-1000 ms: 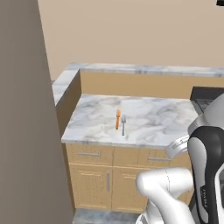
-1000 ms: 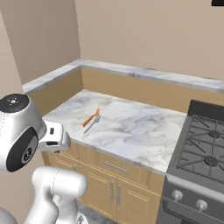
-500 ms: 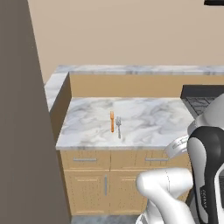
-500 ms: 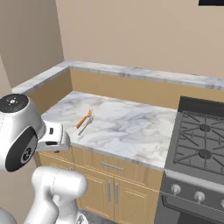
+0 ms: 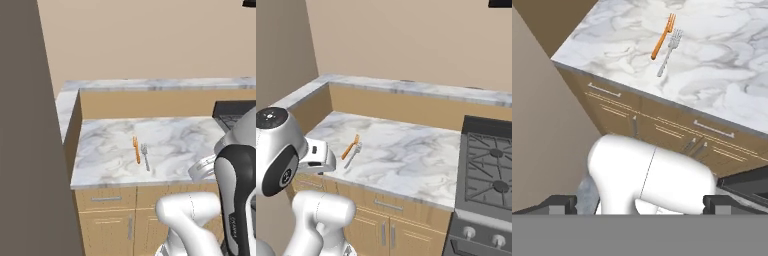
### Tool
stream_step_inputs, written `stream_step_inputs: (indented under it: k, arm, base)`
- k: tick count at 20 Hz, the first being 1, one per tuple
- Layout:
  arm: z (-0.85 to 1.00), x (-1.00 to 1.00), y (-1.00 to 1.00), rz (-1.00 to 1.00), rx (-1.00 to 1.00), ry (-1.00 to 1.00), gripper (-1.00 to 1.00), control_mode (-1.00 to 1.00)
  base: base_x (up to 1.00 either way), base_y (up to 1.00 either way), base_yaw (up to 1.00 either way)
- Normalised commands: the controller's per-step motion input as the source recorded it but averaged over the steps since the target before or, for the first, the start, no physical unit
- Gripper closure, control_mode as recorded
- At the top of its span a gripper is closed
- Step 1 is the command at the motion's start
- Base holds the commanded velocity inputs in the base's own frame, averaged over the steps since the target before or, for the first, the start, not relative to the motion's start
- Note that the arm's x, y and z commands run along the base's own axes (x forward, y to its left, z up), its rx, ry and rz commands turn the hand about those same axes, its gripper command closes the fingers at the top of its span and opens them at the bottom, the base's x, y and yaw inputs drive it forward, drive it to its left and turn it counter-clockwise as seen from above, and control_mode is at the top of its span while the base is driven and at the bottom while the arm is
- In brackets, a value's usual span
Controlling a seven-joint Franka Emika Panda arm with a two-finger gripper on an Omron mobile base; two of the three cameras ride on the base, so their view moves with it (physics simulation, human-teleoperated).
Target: Organize the utensils by type. Pick up the wooden spoons from the counter and place them in the open cabinet. Then pick up the metallic utensils from the counter and place them in the open drawer.
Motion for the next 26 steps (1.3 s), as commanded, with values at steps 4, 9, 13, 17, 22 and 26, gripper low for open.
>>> stream_step_inputs:
  k: [4, 9, 13, 17, 22, 26]
  arm:
    - [0.0, 0.0, 0.0, 0.0, 0.0, 0.0, -1.0, 1.0]
    - [0.0, 0.0, 0.0, 0.0, 0.0, 0.0, -1.0, 1.0]
    - [0.0, 0.0, 0.0, 0.0, 0.0, 0.0, -1.0, 1.0]
    - [0.0, 0.12, 0.05, -0.11, 0.0, -0.16, -1.0, -1.0]
    - [-0.02, 0.22, 0.01, -0.18, 0.0, -0.13, -1.0, -1.0]
    - [-0.14, 0.29, 0.0, -0.07, 0.0, -0.02, -1.0, -1.0]
  base:
    - [0.52, 0.29, -0.1]
    - [0.49, 0.24, -0.13]
    - [0.39, 0.23, -0.16]
    - [0.06, 0.06, -0.04]
    - [0.0, 0.0, 0.0]
    - [0.0, 0.0, 0.0]
